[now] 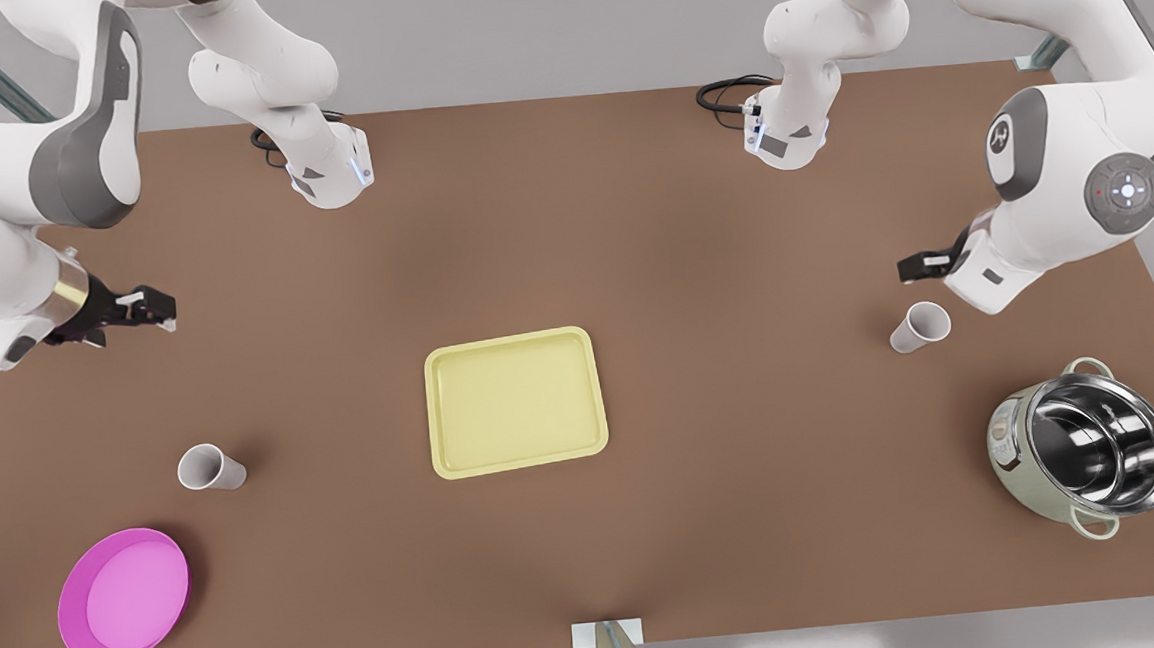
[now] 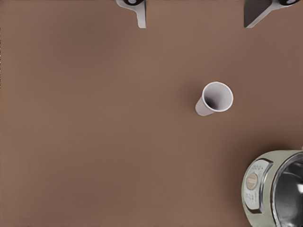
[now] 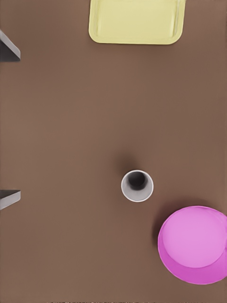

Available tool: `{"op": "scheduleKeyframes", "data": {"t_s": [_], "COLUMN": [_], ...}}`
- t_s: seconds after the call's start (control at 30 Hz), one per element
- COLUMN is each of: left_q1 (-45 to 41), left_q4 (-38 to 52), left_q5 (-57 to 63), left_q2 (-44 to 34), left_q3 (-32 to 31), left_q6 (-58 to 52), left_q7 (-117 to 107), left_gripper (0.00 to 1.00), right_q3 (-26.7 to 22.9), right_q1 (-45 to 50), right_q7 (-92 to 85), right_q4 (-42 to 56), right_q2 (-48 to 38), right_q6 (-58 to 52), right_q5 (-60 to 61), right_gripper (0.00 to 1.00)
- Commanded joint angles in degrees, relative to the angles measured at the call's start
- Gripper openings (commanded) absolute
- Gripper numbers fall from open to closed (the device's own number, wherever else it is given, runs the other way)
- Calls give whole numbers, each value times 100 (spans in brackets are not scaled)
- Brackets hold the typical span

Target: Use both arms to respectively pick up the white IKEA cups from the middle-left and middle-right positions, then place the white IKEA cups onto the middle-middle tray, ensuring that the cups remain upright and do not tip over

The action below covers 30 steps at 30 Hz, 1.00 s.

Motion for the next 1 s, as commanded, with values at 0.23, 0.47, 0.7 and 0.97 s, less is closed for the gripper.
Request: {"op": "scheduleKeyframes", "data": {"t_s": [0.23,0.47,0.7,0.97], "left_q1": [163,418,532,559], "left_q4": [-2095,-2597,-2940,-2940], "left_q5": [-162,-162,-153,-505], "left_q2": [416,864,1190,1453], "left_q3": [1322,1507,1507,1498], "left_q6": [3458,4319,4232,4197], "left_q7": [2191,2182,2182,2147], "left_gripper": [100,100,100,52], "right_q3": [-37,-45,-63,-54], "right_q1": [-227,-552,-939,-1123], "right_q7": [-361,-397,-687,-687], "right_q4": [239,195,231,152], "right_q2": [1717,2411,3000,3413], "right_q6": [1380,2558,3437,4070], "right_q5": [161,477,548,548], "right_gripper": [100,100,100,100]}}
